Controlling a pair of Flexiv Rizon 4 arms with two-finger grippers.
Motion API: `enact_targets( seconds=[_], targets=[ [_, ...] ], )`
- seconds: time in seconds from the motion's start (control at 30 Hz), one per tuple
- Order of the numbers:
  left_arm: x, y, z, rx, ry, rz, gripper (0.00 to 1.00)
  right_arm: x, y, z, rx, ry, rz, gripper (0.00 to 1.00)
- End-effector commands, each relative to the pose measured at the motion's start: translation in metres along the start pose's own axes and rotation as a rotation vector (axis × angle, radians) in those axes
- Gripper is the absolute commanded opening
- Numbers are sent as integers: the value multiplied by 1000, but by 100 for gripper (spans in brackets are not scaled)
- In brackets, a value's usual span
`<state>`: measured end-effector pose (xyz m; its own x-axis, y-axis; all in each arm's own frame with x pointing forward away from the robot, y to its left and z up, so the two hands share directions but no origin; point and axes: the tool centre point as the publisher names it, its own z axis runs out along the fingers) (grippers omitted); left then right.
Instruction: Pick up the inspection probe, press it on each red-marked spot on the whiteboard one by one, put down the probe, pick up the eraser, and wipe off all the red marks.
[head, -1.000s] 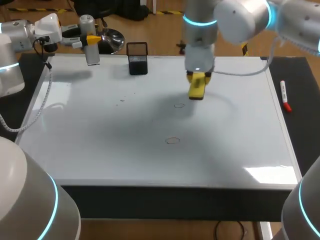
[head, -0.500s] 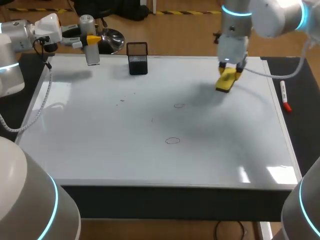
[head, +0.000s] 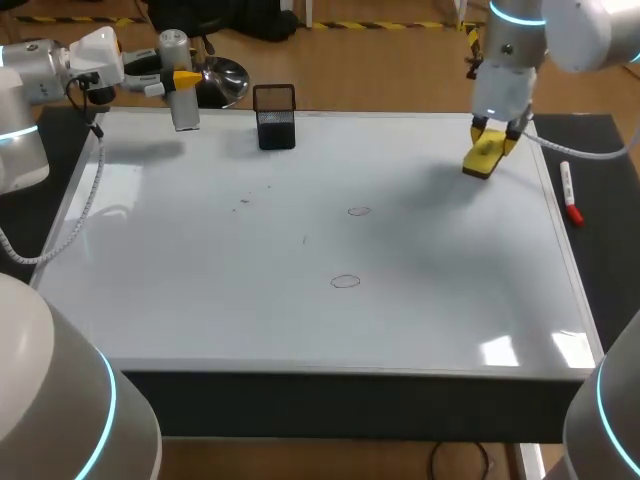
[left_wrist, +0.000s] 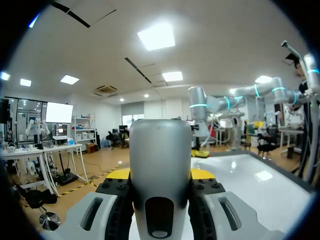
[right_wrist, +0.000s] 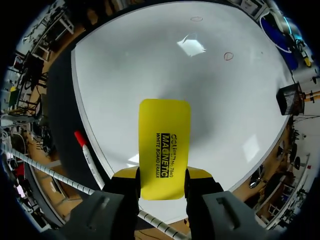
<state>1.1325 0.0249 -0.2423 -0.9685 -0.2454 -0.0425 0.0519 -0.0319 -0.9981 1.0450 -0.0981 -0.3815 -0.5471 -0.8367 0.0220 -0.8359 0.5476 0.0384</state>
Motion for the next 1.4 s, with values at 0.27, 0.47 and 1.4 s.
enact_targets(
  seconds=[0.27,0.47,1.4],
  targets=[
    [1,-1,0,-1,-1,2,0,5,-2,-6,10,5,-6,0],
    [1,-1,0,-1,-1,2,0,5,-2,-6,10,5,-6,0],
    [125,-32,94,109,215,24,0,5,-2,-6,10,5,-6,0]
  ],
)
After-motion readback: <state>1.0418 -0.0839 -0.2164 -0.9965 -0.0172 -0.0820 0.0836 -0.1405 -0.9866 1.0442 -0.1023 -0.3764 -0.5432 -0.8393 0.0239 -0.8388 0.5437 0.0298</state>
